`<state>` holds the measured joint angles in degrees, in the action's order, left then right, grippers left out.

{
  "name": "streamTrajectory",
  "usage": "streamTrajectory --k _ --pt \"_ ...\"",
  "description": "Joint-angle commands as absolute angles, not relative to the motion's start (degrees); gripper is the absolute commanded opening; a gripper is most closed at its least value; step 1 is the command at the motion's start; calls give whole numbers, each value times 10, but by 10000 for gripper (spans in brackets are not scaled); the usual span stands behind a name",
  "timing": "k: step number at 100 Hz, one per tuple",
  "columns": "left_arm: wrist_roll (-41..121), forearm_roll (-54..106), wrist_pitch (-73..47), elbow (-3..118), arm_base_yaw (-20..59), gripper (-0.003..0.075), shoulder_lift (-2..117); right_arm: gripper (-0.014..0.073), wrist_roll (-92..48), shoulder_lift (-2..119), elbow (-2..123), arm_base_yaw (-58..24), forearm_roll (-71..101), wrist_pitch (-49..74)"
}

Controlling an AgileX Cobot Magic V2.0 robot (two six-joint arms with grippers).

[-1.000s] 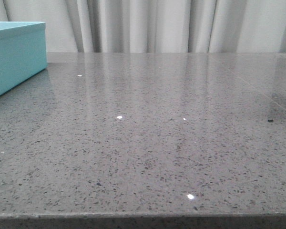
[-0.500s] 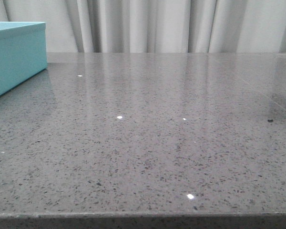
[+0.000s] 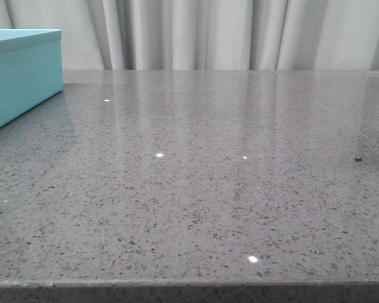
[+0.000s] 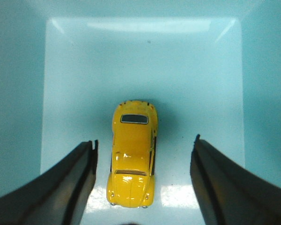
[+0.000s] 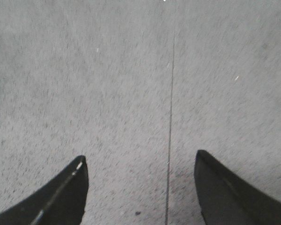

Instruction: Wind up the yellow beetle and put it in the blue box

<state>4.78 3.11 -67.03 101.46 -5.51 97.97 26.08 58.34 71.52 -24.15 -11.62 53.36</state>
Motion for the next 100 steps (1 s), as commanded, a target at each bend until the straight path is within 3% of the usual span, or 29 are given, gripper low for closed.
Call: streamTrajectory --k 1,15,41,53,100 --pt "55 48 -616 1009 -57 390 914 487 252 552 729 -240 -163 489" --pt "73 72 -560 948 -57 288 844 440 252 525 728 -240 -195 482" --pt "88 110 -488 801 -57 85 702 45 252 467 674 -240 -199 466" --pt "89 114 -454 731 -57 1 635 -73 252 436 627 -240 -199 437" --pt "118 115 -327 467 -57 -18 364 -66 252 286 421 -240 -199 264"
